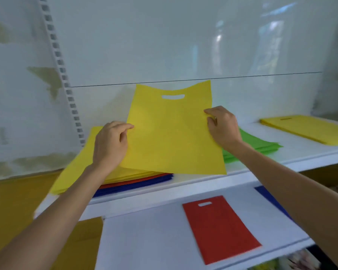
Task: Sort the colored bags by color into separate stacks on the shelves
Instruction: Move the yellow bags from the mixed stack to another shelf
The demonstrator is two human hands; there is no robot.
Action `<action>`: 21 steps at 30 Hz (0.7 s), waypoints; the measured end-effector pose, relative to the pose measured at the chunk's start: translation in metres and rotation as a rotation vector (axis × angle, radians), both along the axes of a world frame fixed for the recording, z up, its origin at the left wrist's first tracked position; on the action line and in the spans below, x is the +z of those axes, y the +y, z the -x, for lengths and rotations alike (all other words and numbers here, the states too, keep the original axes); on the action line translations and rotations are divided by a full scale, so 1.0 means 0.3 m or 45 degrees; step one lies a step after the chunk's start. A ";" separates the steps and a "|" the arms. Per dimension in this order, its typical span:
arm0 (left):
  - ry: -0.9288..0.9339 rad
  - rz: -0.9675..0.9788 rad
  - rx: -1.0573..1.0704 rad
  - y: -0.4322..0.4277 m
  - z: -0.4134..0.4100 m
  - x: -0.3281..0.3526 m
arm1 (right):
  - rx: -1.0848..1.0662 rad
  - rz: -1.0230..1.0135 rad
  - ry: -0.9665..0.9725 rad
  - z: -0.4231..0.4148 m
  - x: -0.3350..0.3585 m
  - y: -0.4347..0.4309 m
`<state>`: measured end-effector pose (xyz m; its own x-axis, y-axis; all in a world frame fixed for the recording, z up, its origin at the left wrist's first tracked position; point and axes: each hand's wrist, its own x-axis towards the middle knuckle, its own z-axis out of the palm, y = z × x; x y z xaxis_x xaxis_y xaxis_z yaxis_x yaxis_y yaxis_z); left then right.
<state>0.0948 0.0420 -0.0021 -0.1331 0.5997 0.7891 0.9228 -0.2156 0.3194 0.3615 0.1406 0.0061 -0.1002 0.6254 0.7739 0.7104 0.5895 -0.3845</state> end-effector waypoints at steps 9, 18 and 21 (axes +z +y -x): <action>-0.099 0.114 -0.556 0.205 -0.865 -0.052 | -0.579 0.136 -0.042 -0.933 0.024 -0.206; -0.149 0.364 -0.972 0.243 -1.621 -0.201 | -0.961 0.360 0.157 -1.601 -0.098 -0.433; -0.125 0.501 -1.075 0.255 -1.795 -0.236 | -1.027 0.374 0.165 -1.753 -0.138 -0.443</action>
<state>0.6333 0.1184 -0.0729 0.4128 0.7496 0.5174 0.4747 -0.6619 0.5802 0.8876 0.0076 -0.0352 0.5378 0.6436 0.5446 0.8087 -0.2111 -0.5491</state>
